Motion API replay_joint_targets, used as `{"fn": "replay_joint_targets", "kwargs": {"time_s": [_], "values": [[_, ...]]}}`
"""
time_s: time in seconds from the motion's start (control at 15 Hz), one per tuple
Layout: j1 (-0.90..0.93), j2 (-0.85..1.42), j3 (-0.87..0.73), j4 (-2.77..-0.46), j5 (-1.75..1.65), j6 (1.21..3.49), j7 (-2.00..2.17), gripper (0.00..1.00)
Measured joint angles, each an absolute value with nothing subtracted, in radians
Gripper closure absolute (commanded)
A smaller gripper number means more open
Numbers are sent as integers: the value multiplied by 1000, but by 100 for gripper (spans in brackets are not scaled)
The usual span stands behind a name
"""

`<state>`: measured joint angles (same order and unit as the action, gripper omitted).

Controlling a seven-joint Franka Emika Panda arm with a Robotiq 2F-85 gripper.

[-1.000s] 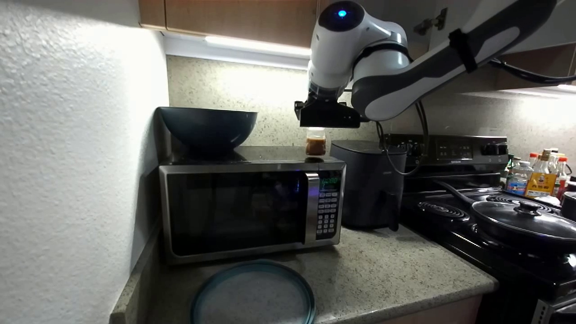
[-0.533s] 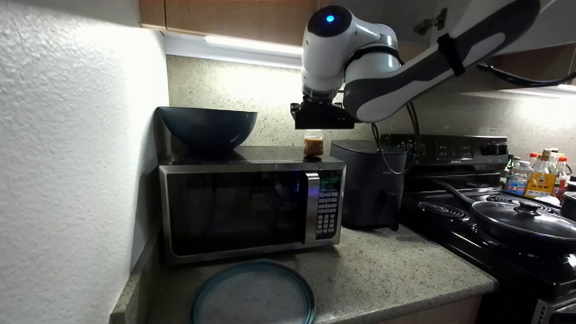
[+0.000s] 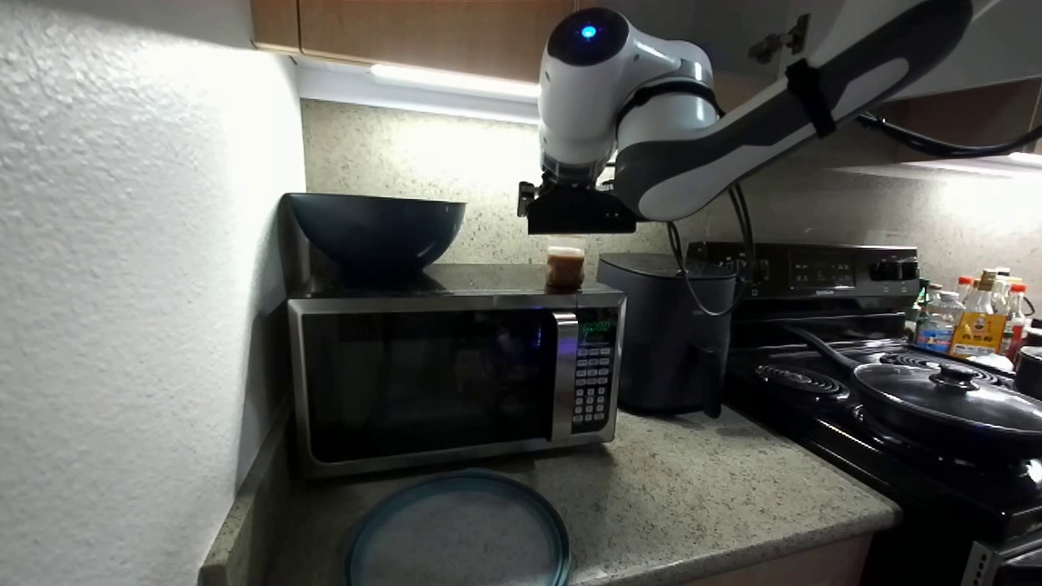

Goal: Put the bottle in the cupboard on the microwave

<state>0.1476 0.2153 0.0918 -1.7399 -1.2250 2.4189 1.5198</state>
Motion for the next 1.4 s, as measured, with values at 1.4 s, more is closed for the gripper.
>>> {"fn": "replay_joint_targets", "kwargs": {"time_s": [1.4], "values": [[199,-112,171,-1872,-731,1812,1093,0]]}}
